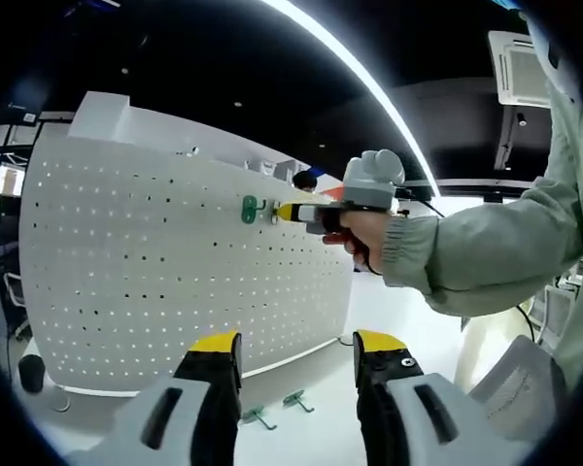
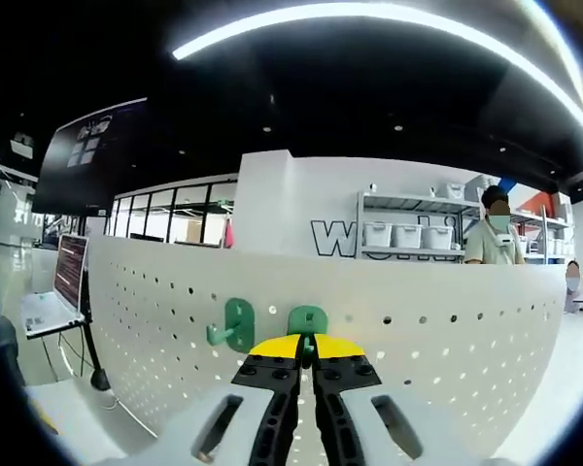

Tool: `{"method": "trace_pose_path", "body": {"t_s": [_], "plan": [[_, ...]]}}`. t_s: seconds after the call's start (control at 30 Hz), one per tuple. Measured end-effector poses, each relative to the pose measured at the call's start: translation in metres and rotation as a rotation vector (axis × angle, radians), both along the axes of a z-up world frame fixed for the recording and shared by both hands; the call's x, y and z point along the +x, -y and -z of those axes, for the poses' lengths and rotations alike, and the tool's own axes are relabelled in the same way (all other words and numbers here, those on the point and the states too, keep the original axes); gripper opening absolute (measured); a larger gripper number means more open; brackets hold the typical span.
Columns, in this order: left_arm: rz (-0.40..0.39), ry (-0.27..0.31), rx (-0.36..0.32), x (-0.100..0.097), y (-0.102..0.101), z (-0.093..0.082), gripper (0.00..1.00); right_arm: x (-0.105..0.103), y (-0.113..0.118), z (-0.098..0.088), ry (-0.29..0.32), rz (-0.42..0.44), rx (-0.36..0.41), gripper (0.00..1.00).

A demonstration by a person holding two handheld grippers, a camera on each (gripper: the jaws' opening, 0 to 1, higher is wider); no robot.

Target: Insert the hook assembly into the mounting plate slot until the hook locks in place.

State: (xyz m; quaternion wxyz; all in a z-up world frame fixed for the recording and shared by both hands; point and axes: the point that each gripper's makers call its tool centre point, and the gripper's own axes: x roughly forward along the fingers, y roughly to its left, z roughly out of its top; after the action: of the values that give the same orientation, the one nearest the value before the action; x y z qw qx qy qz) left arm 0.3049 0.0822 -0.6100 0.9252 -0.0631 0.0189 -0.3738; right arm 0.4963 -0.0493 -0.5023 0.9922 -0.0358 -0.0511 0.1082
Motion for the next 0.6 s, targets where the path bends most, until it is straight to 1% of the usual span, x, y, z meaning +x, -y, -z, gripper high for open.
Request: {"method": "trace_pose_path", "body": {"t_s": [0.27, 0.6], "plan": [[-0.001, 0.0, -0.002, 0.0, -0.0006, 0.0003, 0.48, 0.0027, -0.0003, -0.0028, 0.005, 0.011, -0.008, 0.01], [-0.002, 0.0, -0.004, 0.0001, -0.0015, 0.0004, 0.48, 0.0048, -0.0015, 0.0, -0.003, 0.035, -0.032, 0.01]]}}
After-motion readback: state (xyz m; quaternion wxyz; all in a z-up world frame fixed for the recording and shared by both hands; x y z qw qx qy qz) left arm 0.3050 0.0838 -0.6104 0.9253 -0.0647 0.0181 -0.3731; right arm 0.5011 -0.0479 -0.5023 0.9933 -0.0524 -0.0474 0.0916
